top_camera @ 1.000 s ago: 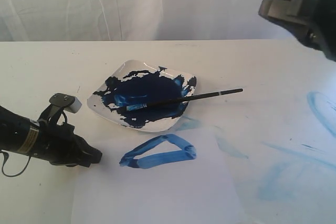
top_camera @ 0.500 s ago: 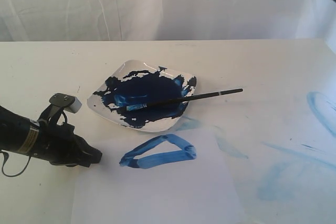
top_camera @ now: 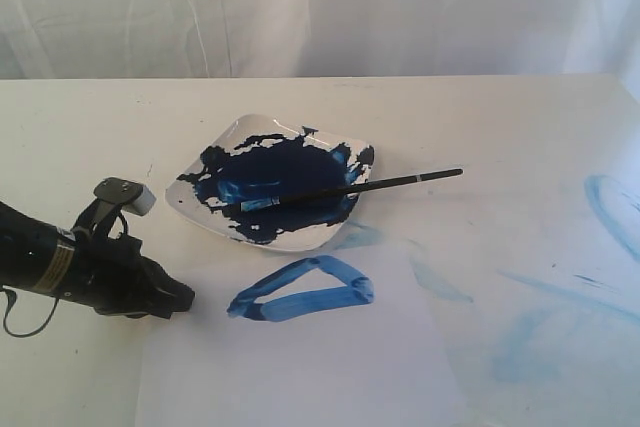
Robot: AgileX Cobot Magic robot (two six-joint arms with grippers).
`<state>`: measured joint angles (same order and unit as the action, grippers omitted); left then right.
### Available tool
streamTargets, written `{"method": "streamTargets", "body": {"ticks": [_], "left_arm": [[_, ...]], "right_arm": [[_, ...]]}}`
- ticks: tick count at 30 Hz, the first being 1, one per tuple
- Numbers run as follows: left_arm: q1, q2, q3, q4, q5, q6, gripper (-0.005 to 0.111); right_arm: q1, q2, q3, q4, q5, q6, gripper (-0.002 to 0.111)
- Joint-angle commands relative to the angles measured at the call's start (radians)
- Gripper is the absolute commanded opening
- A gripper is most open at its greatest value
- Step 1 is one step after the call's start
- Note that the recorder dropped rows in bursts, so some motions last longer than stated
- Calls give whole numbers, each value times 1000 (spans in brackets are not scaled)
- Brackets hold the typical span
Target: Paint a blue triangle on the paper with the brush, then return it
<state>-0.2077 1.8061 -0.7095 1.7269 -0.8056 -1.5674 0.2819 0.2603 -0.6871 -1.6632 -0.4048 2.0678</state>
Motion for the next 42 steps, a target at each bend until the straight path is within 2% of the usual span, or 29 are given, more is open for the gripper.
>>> {"method": "streamTargets", "body": {"ticks": [1,7,11,15,18,21,22,24,27,34,38,42], "left_arm": [[-4,4,4,17,12,1,0],[-4,4,4,17,12,1,0],[-4,4,4,17,12,1,0],[-4,4,4,17,12,1,0],[-4,4,4,17,12,1,0],[-4,4,4,17,12,1,0],[-4,4,4,17,12,1,0],[-4,4,4,17,12,1,0],[-4,4,4,17,12,1,0],[-4,4,4,17,15,1,0],[-4,4,4,17,13,1,0],[-4,4,4,17,13,1,0]], "right_arm": [[-25,-131,2,-13,-3,1,0],[-25,-248,2,50,-14,19,0],[-25,-260,2,285,-49,25,0],[-25,-260,2,660,-177,25,0],[-25,-260,2,744,-273,25,0],[-24,-260,22,839,-277,-10,0],[-24,-260,39,909,-277,-72,0],[-24,-260,130,1268,-331,-528,0],[-24,-260,207,1454,-364,-800,0],[-24,-260,397,1532,-267,-1396,0],[-24,-260,476,1527,-30,-1642,0],[-24,-260,528,1527,272,-1793,0]]}}
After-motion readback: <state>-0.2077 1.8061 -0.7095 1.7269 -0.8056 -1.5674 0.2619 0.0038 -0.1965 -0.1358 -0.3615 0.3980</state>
